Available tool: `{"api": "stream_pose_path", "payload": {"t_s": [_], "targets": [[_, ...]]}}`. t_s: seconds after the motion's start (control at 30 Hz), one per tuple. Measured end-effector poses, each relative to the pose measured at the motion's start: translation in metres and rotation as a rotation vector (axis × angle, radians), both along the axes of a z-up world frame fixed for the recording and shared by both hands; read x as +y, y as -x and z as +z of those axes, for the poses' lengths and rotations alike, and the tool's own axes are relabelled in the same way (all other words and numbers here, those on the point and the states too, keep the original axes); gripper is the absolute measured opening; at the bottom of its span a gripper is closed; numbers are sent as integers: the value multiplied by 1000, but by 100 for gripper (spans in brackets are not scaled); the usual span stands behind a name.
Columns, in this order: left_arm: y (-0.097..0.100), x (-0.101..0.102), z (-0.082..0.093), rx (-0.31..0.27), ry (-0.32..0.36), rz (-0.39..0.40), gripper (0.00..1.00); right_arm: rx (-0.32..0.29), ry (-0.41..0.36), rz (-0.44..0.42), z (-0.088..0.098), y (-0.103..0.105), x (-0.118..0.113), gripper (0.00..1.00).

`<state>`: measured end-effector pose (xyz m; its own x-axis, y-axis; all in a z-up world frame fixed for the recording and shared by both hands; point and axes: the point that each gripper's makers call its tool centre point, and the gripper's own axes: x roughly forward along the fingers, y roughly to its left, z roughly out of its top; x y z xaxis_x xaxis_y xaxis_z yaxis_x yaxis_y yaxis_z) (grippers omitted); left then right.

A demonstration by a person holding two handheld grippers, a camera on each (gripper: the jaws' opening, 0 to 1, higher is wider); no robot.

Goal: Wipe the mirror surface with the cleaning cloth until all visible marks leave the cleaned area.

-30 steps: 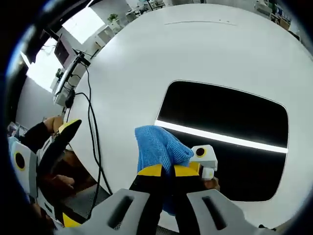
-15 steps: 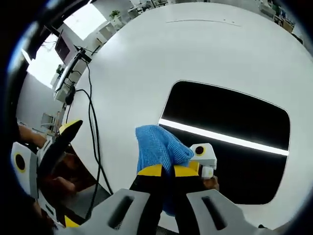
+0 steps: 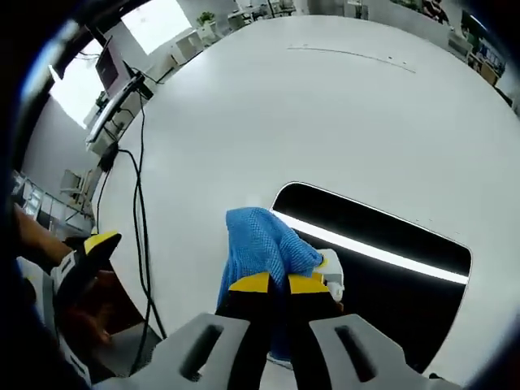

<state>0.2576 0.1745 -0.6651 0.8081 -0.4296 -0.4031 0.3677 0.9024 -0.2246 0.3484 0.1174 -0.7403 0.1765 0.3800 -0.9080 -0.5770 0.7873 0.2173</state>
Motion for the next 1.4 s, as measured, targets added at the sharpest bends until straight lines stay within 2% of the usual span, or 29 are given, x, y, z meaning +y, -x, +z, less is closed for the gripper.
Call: {"api": "stream_pose_path", "payload": {"t_s": [0.17,0.27,0.4,0.53,0.7,0.9,1.07,1.4], "targets": [[0,1,1,-4,-4,4,99,-28,4,-14,3,-19,2,0],[0,-3,1,0,20,-9,99,-28,0,-50,3,-29,3,0],[0,-4,0,-2,-18,-26,99,-38,-2,-85,4,-38,4,0],[0,-6,0,4,-21,-37,99,-28,-9,-111,3,-49,5,0],[0,-4,-1,11,-29,-27,99,39,-72,-205,4,-53,4,0],[-2,-3,0,6,-39,-27,99,44,-75,-191,4,-55,5,0],[-4,-2,1,-2,-32,-20,99,74,-106,-210,3,-55,3,0],[-4,-5,-1,7,-26,-36,99,61,-97,-203,2,-57,-5,0]]}}
